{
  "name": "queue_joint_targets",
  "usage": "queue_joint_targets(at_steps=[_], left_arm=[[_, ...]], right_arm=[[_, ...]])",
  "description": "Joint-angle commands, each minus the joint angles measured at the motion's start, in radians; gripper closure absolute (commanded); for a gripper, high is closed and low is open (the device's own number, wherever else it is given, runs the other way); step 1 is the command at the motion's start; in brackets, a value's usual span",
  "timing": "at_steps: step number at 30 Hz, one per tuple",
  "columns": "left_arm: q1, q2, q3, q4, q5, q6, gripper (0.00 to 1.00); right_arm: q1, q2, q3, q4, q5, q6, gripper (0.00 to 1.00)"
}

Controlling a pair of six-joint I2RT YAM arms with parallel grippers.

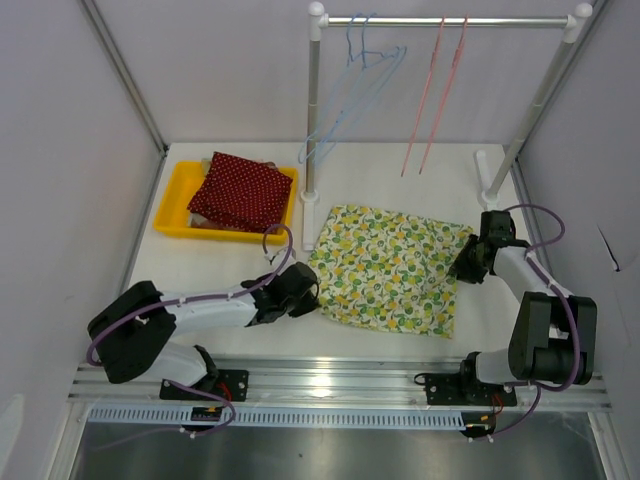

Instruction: Place the skirt on the hanger

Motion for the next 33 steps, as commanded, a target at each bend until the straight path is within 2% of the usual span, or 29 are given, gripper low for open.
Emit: queue_joint_targets(at_steps=[1, 2, 3, 5, 6, 9, 11, 18, 21, 22, 25, 27, 28, 29, 30, 32, 33], left_arm=[[-0.030, -0.012, -0.016, 0.043, 0.012, 0.039, 0.88], [-0.039, -0.015, -0.021, 0.052, 0.015, 0.042, 0.78], [-0.047, -0.020, -0.021, 0.054, 0.014, 0.059, 0.57], [-0.072, -0.035, -0.014, 0.033, -0.006, 0.083, 0.43], [-0.075, -0.049, -0.012, 0.026, -0.008, 0.093, 0.38], [-0.079, -0.144, 0.008, -0.049, -0.035, 0.136, 0.26], [-0.079, -0.221, 0.034, -0.127, -0.067, 0.197, 0.23], [-0.084, -0.368, 0.249, -0.375, -0.138, 0.367, 0.26], [-0.079, -0.425, 0.370, -0.427, -0.205, 0.502, 0.27], [-0.075, -0.424, 0.446, -0.441, -0.228, 0.502, 0.27], [-0.018, -0.355, 0.666, -0.449, -0.244, 0.703, 0.27], [0.028, -0.266, 0.846, -0.443, -0.236, 0.780, 0.27], [0.043, -0.235, 0.890, -0.440, -0.224, 0.844, 0.27], [0.083, -0.204, 0.928, -0.432, -0.204, 0.876, 0.27], [0.107, -0.139, 1.054, -0.434, -0.162, 0.896, 0.27], [0.172, -0.068, 1.132, -0.440, -0.121, 0.945, 0.28], [0.187, -0.004, 1.239, -0.438, -0.104, 0.965, 0.28]], right_arm=[[0.010, -0.019, 0.035, 0.000, 0.002, -0.021, 0.67], [0.010, -0.027, 0.038, -0.004, 0.014, -0.018, 0.59], [0.010, -0.034, 0.038, -0.012, 0.017, -0.020, 0.44], [0.010, -0.072, 0.046, -0.026, 0.025, -0.017, 0.34], [0.010, -0.085, 0.047, -0.029, 0.027, -0.015, 0.27], [0.010, -0.125, 0.075, -0.058, 0.037, -0.015, 0.22], [0.012, -0.146, 0.087, -0.080, 0.033, -0.012, 0.22], [0.062, -0.226, 0.112, -0.099, 0.031, 0.010, 0.21], [0.081, -0.247, 0.138, -0.109, 0.020, 0.016, 0.21], [0.086, -0.252, 0.144, -0.110, 0.019, 0.019, 0.21], [0.134, -0.273, 0.162, -0.116, 0.025, 0.023, 0.21], [0.154, -0.292, 0.165, -0.123, 0.028, 0.025, 0.21], [0.167, -0.297, 0.165, -0.123, 0.028, 0.026, 0.21], [0.167, -0.301, 0.162, -0.123, 0.028, 0.031, 0.21], [0.171, -0.310, 0.161, -0.118, 0.019, 0.030, 0.21], [0.181, -0.313, 0.162, -0.116, 0.011, 0.031, 0.22], [0.185, -0.313, 0.165, -0.116, 0.008, 0.033, 0.22]])
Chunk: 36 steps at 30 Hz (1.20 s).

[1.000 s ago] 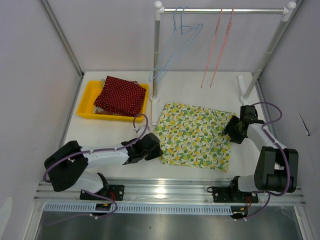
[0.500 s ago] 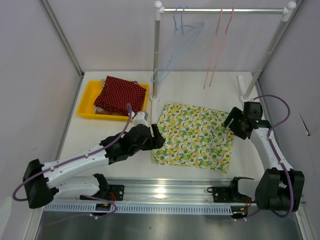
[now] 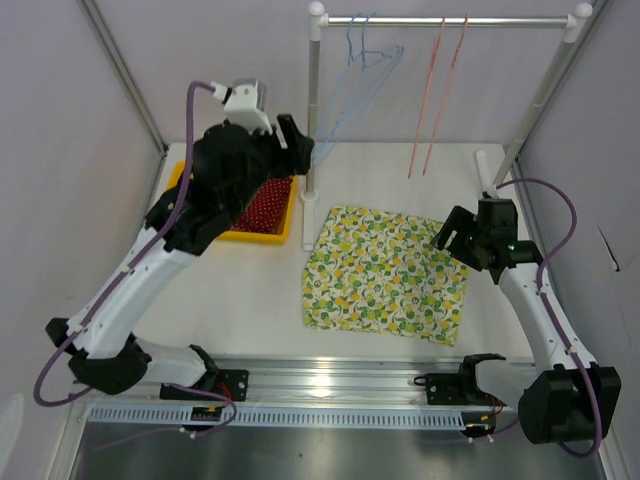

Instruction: Place the skirt on the hanger

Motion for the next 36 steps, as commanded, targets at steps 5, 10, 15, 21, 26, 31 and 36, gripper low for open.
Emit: queue_joint_targets(at_steps=[5, 10, 15, 21, 26, 31, 36], left_arm=[[0.141, 0.298, 0.365, 0.026, 0.196, 0.307, 0.31], [0.203, 0.467, 0.544, 0.029, 0.309, 0.347, 0.35], [0.246, 0.530, 0.604, 0.060, 0.373, 0.347, 0.36], [0.263, 0.575, 0.615, 0.080, 0.485, 0.347, 0.38], [0.264, 0.604, 0.615, 0.086, 0.500, 0.343, 0.40], [0.264, 0.633, 0.610, 0.098, 0.494, 0.332, 0.44], [0.264, 0.641, 0.604, 0.137, 0.479, 0.312, 0.48]], right_arm=[[0.045, -0.030, 0.061, -0.002, -0.012, 0.015, 0.22], [0.052, -0.030, 0.092, -0.014, -0.018, 0.007, 0.22], [0.053, -0.041, 0.101, -0.014, -0.027, 0.004, 0.22], [0.056, -0.039, 0.095, -0.008, -0.033, 0.002, 0.22], [0.056, -0.038, 0.090, -0.005, -0.041, 0.005, 0.22], [0.055, -0.041, 0.089, -0.008, -0.039, -0.004, 0.23], [0.055, -0.052, 0.081, -0.016, -0.032, -0.019, 0.22]])
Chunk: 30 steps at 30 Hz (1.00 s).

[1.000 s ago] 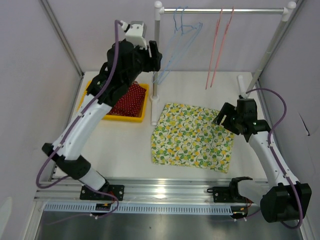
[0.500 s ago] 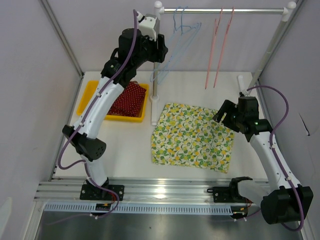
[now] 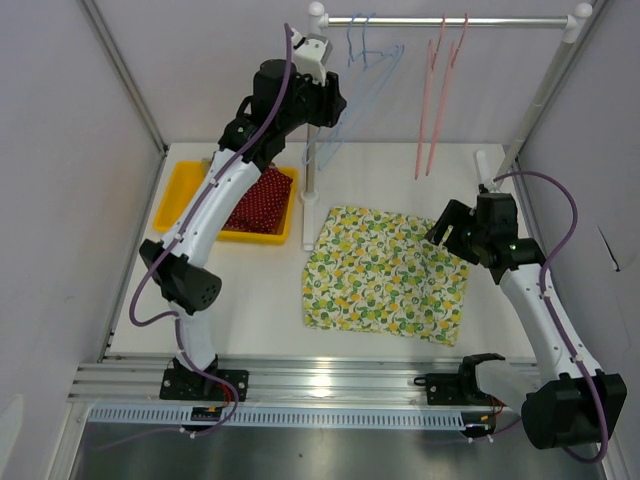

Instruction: Place the skirt on the hanger

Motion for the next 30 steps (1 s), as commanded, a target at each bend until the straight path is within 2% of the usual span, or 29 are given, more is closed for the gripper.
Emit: queue_joint_targets(at_steps=[1, 7, 15, 21, 30], left_arm=[[0.006, -0.002, 0.024, 0.070, 0.007, -0.013, 0.48], [0.006, 0.004, 0.029, 0.093, 0.020, -0.024, 0.61], [0.006, 0.018, 0.075, 0.110, 0.036, -0.028, 1.00], [0.004, 0.018, 0.100, 0.130, 0.039, -0.031, 1.00], [0.000, -0.045, 0.075, 0.150, -0.049, -0.025, 1.00]], right_arm=[[0.003, -0.031, 0.024, -0.004, -0.003, -0.029, 0.22], [-0.001, -0.036, 0.018, -0.009, 0.008, -0.041, 0.22], [-0.005, -0.031, 0.036, -0.017, 0.008, -0.053, 0.22], [-0.006, -0.025, 0.044, -0.014, 0.008, -0.052, 0.23], [-0.005, -0.022, 0.050, -0.014, 0.008, -0.053, 0.23]])
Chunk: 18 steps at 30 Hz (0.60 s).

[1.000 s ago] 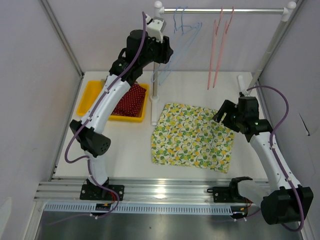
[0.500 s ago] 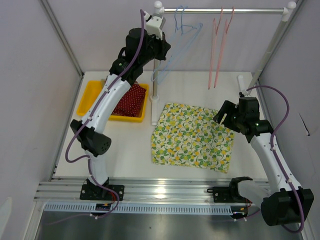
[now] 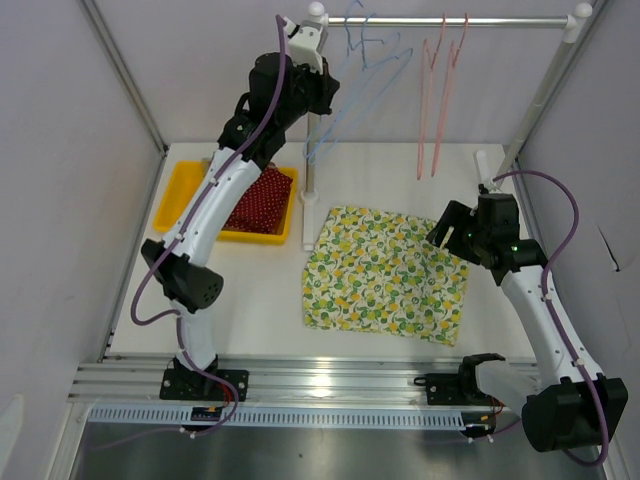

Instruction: Place the skirt on the hanger

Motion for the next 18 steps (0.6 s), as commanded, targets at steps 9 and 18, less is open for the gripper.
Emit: queue_joint_targets(at_steps=[9, 18], left_arm=[[-0.003, -0.196, -0.152, 0.092, -0.026, 0.026, 1.00], [-0.009, -0.329, -0.391, 0.158, -0.049, 0.025, 1.00]], right_arm=[[-0.002, -0.018, 0.041, -0.001, 0.008, -0.012, 0.23], [-0.001, -0.042, 0.022, -0.014, 0.011, -0.014, 0.23]])
